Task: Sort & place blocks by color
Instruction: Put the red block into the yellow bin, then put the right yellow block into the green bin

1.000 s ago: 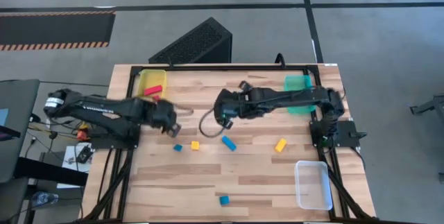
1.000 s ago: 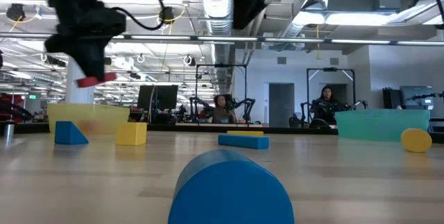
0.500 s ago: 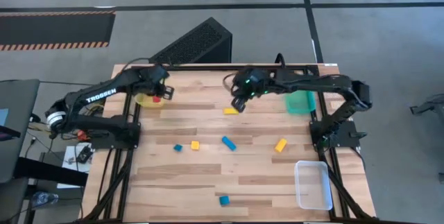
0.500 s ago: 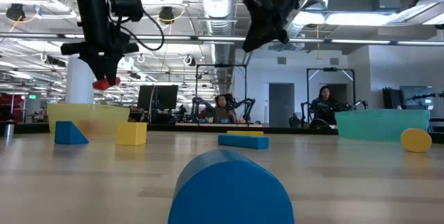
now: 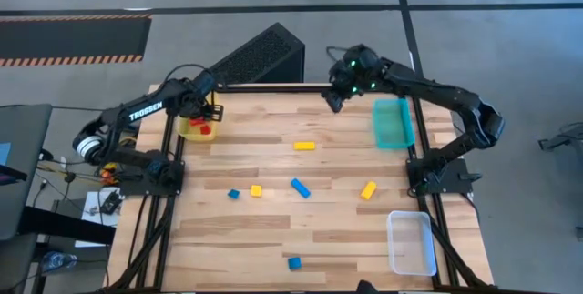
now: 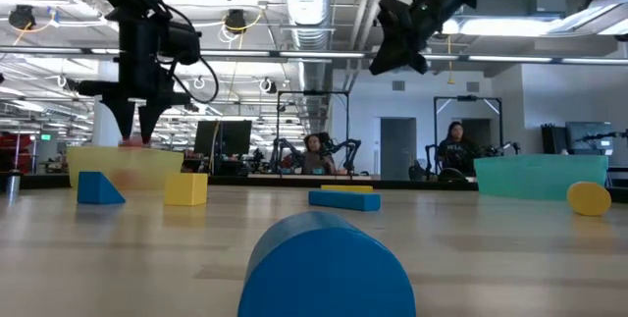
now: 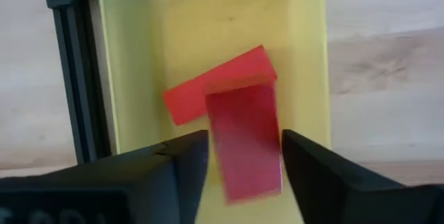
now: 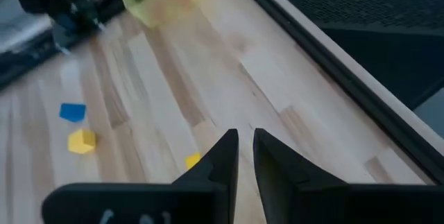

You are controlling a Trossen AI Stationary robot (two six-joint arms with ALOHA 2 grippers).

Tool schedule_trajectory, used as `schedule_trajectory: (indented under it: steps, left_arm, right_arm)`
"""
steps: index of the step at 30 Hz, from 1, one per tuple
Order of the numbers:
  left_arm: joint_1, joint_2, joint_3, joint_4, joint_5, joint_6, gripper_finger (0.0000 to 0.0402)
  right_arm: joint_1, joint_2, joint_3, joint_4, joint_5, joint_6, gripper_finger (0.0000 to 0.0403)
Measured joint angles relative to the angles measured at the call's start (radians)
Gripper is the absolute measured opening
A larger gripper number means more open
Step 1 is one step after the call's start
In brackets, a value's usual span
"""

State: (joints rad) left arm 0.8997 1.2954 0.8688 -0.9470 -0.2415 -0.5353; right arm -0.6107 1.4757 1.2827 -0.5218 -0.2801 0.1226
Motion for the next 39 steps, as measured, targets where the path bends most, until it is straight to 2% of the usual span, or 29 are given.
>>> schedule_trajectory:
  steps: [4, 8, 14, 20, 25, 30, 35, 39]
  left_arm:
    - [-0.001, 0.016, 0.0, 0.007, 0.003, 0.002, 0.0226]
    - [-0.001, 0.008, 0.0, 0.031, 0.019, 0.005, 0.0257]
    - [-0.013, -0.062, 0.0, 0.126, 0.189, 0.042, 0.0262]
    - [-0.049, -0.145, 0.0, 0.222, 0.265, 0.093, 0.0249]
    - [-0.106, -0.2, 0.0, 0.254, 0.284, 0.156, 0.0237]
    - [-0.179, -0.216, 0.0, 0.268, 0.284, 0.202, 0.0228]
    - [-0.261, -0.215, -0.026, 0.296, 0.285, 0.292, 0.022]
    - [-0.327, -0.215, -0.04, 0.322, 0.286, 0.342, 0.0215]
  right_arm:
    - [-0.043, 0.0, 0.0, -0.012, -0.055, -0.017, 0.0085]
    - [-0.054, 0.0, 0.0, -0.065, -0.062, -0.074, 0.0104]
    - [-0.052, 0.017, -0.016, -0.222, -0.063, -0.131, 0.013]
    - [0.001, 0.01, -0.173, -0.204, -0.07, -0.031, 0.014]
    - [0.117, -0.003, -0.245, -0.291, -0.038, 0.157, 0.014]
    - [0.294, -0.07, -0.241, -0.383, 0.141, 0.295, 0.0137]
    - [0.48, -0.123, -0.241, -0.492, 0.174, 0.12, 0.0137]
    - [0.603, -0.106, -0.241, -0.56, 0.177, -0.027, 0.0139]
